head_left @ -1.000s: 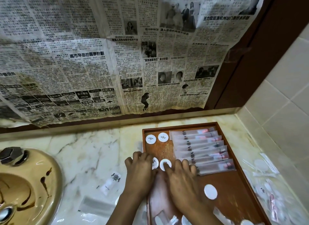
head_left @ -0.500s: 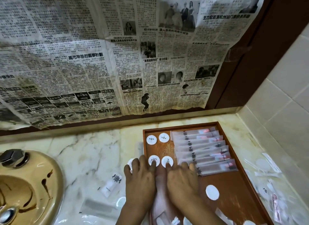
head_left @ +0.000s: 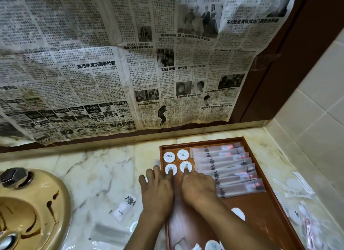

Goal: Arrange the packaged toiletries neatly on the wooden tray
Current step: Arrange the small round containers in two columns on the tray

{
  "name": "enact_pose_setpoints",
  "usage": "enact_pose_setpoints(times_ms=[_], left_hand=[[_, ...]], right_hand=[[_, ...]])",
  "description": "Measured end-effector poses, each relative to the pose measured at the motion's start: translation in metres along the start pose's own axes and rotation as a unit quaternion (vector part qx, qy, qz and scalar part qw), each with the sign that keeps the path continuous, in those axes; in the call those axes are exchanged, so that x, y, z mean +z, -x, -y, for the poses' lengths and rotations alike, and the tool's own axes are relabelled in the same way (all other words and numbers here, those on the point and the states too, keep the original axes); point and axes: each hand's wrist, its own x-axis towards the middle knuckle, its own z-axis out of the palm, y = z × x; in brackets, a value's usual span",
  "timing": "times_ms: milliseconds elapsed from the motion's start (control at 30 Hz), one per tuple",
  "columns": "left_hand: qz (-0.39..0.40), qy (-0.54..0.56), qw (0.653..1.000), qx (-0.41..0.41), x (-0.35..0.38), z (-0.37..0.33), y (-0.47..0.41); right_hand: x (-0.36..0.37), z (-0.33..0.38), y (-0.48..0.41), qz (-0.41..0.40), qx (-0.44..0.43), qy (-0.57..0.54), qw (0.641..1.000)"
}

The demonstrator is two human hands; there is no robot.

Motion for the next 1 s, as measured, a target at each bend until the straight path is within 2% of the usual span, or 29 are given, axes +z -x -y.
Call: enact_pose_setpoints(times_ms=[267, 467, 533, 633, 767, 900, 1000], left_hand=[[0.037, 0.009, 0.999, -0.004, 0.0, -0.002, 0.0], [0.103, 0.052, 0.993, -0.024, -0.016, 0.003, 0.003], [0.082, 0.109, 0.989, -0.061, -0.022, 0.014, 0.004], [0.049, 0.183, 0.968, -0.164, -0.02, 0.044, 0.008], [0.087, 0.19, 0.949, -0.235, -0.014, 0.083, 0.014], [0.17, 0.176, 0.95, -0.193, -0.015, 0.088, 0.011], [0.187, 0.155, 0.96, -0.143, -0.016, 0.079, 0.006]], right_hand=[[-0.003, 0.0, 0.004, 0.008, -0.003, 0.005, 1.0], [-0.003, -0.005, 0.009, 0.014, -0.008, -0.013, 1.0], [-0.002, -0.01, 0.016, 0.0, -0.016, -0.035, 0.999], [-0.001, -0.02, 0.03, -0.018, -0.022, -0.071, 0.997], [-0.006, -0.022, 0.031, -0.028, -0.027, -0.069, 0.997], [-0.012, -0.014, 0.017, -0.005, -0.02, -0.04, 0.999], [-0.007, -0.013, 0.017, 0.013, -0.022, -0.022, 0.999]])
